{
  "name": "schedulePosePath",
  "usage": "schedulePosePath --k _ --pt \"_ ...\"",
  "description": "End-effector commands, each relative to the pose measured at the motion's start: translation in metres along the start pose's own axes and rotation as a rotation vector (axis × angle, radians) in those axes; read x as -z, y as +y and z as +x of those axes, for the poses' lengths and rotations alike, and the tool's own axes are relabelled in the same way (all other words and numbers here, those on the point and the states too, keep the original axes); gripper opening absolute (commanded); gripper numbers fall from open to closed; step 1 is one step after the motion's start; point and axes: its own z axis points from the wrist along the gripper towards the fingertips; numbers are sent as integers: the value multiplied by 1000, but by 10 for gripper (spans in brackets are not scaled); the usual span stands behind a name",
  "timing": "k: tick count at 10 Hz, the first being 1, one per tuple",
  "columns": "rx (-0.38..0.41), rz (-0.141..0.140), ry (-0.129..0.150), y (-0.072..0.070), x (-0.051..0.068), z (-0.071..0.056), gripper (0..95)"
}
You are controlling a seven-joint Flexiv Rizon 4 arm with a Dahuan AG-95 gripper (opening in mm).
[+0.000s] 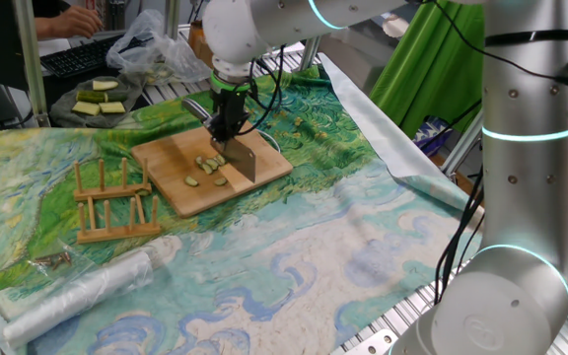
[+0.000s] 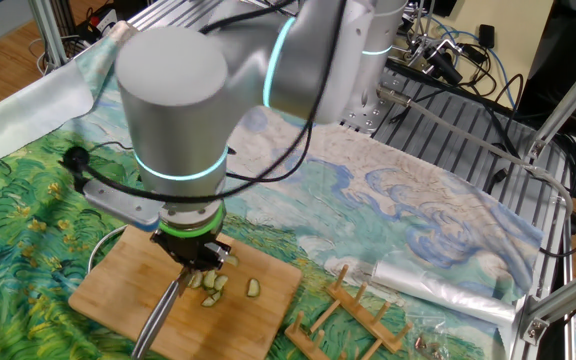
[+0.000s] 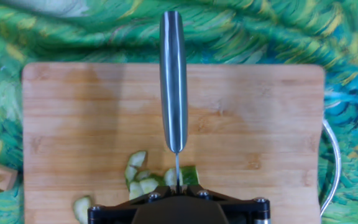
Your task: Chop the cucumber into shreds
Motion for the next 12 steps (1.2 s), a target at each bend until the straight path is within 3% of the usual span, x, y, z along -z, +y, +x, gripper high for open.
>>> schedulePosePath --k 1,8,11,12 --pt "13 5 -3 -2 4 1 0" --pt "24 3 -10 -5 -4 2 0" --pt "25 -9 -24 -1 -34 0 0" --pt "15 -28 -67 1 -57 1 0"
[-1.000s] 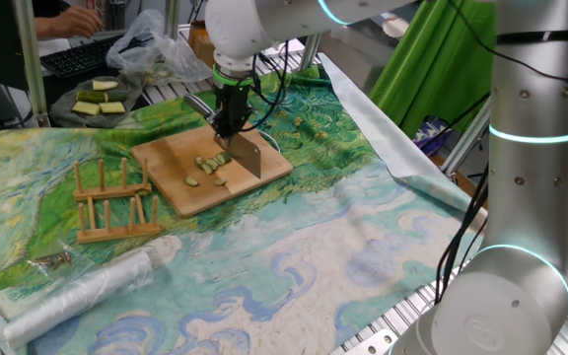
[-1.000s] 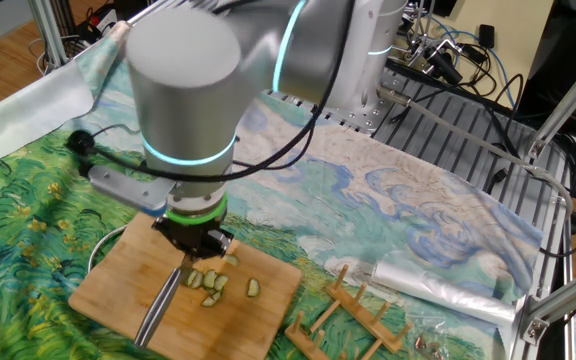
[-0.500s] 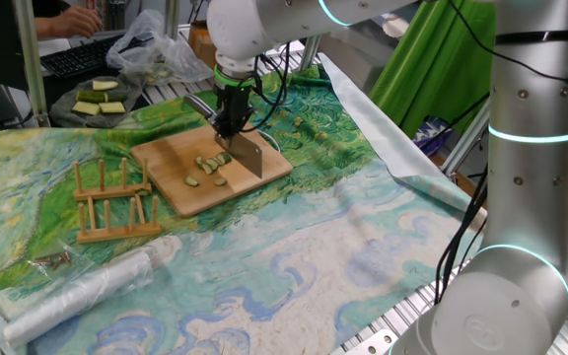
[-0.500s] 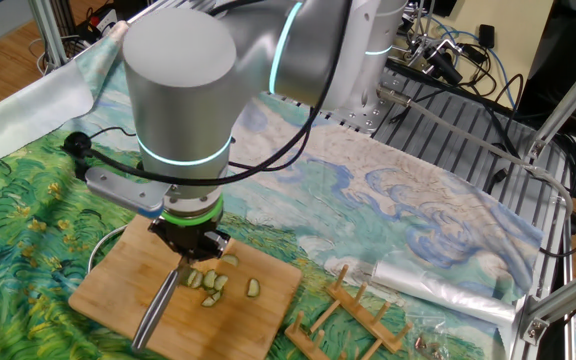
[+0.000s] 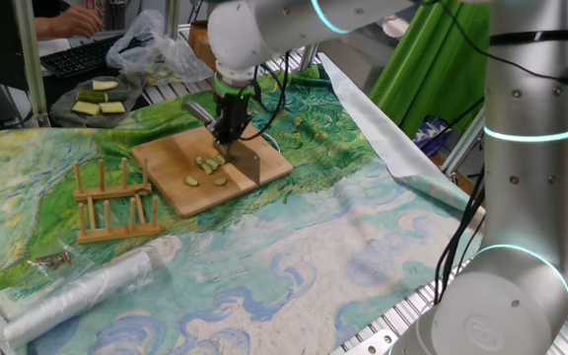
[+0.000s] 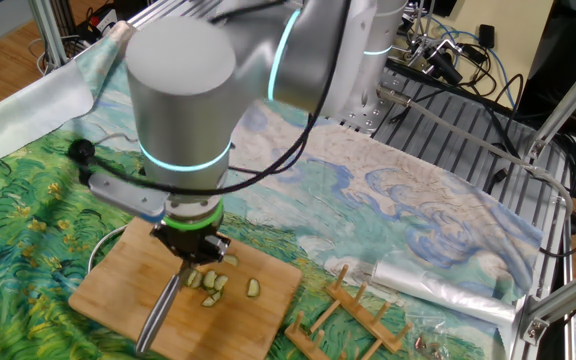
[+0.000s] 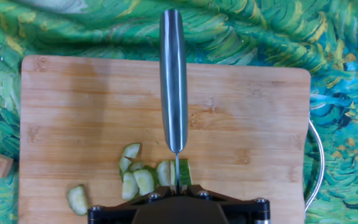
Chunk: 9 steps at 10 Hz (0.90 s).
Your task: Chop the cucumber into shreds
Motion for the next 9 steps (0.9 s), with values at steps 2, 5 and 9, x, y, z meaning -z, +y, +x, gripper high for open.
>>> schedulePosePath --k 2,5,9 --pt "-18 -15 -8 1 -13 3 0" --pt "-1 13 49 -7 24 -8 0" --pt "1 23 57 -12 41 -6 0"
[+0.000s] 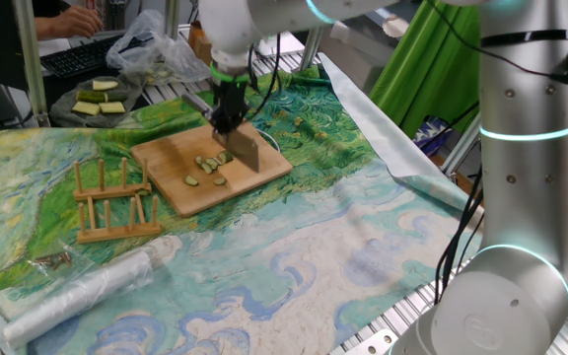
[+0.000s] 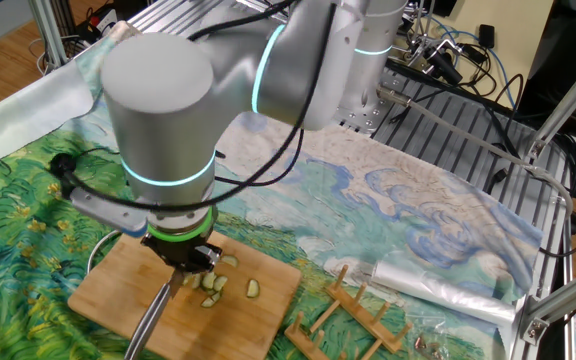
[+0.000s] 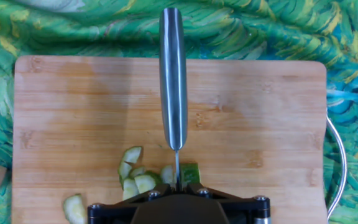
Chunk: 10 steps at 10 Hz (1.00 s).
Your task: Chop the cucumber into shreds
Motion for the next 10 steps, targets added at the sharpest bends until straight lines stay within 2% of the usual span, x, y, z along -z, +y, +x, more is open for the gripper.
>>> schedulePosePath --k 1,6,7,9,10 --pt "10 10 -10 -5 1 1 0" --pt "15 6 -20 -8 -7 2 0" --pt "15 2 -23 -8 -12 1 0" --pt "14 -19 -34 -5 -33 -1 0" --pt "8 -35 -59 -3 -48 -1 0"
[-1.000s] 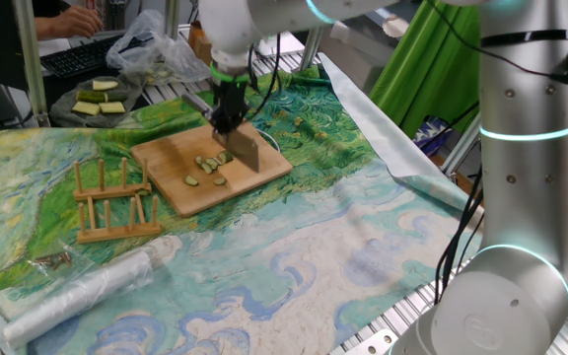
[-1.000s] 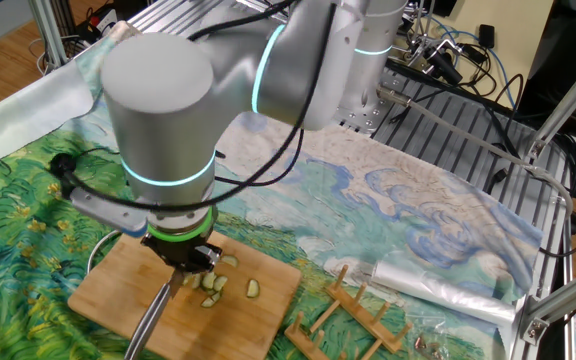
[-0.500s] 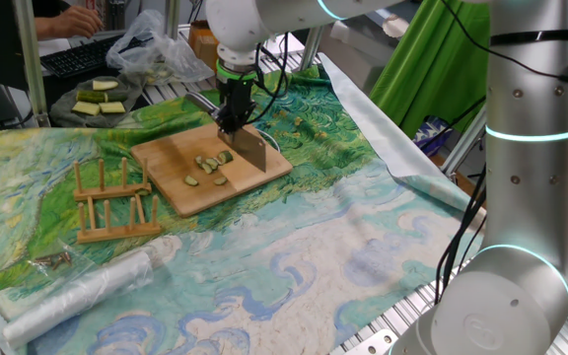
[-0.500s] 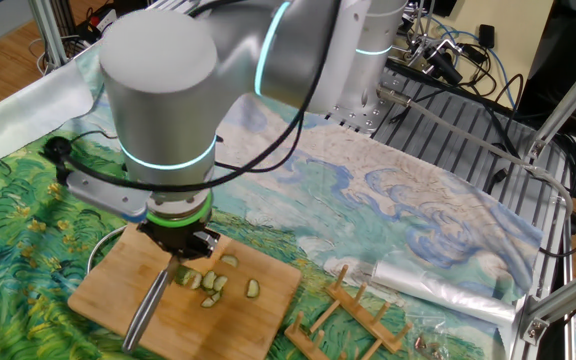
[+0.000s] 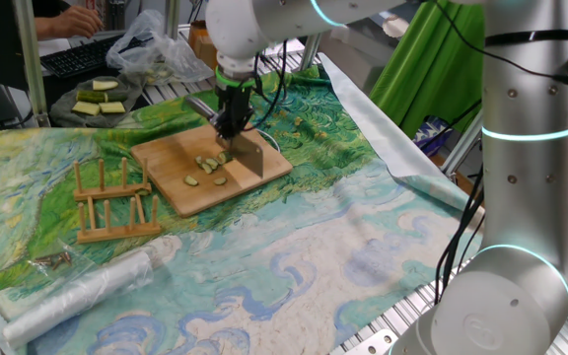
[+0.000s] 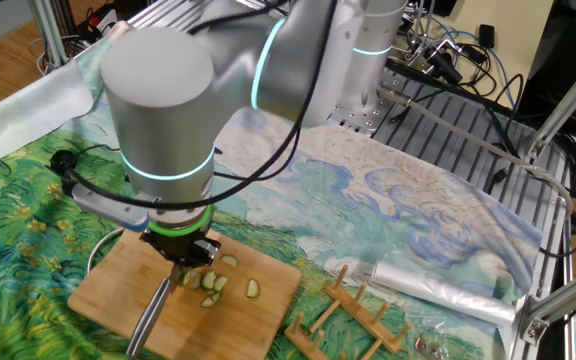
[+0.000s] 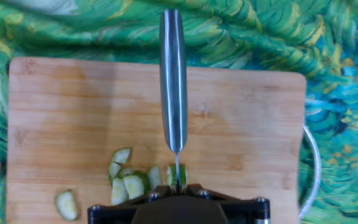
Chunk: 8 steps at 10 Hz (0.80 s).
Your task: Chop the cucumber into shreds
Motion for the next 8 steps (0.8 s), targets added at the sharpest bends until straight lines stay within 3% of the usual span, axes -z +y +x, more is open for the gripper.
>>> schedulePosePath --k 1,2,5,6,7,8 --pt "-4 -11 -31 2 -17 -1 0" --pt "-6 -14 -19 2 -12 -2 0" --pt "-23 -16 -24 1 -7 -2 0" --pt "-57 -60 -30 2 -8 -1 0" --pt "-63 -76 -28 2 -6 -1 0" --pt "-61 -74 -22 1 -1 -2 0"
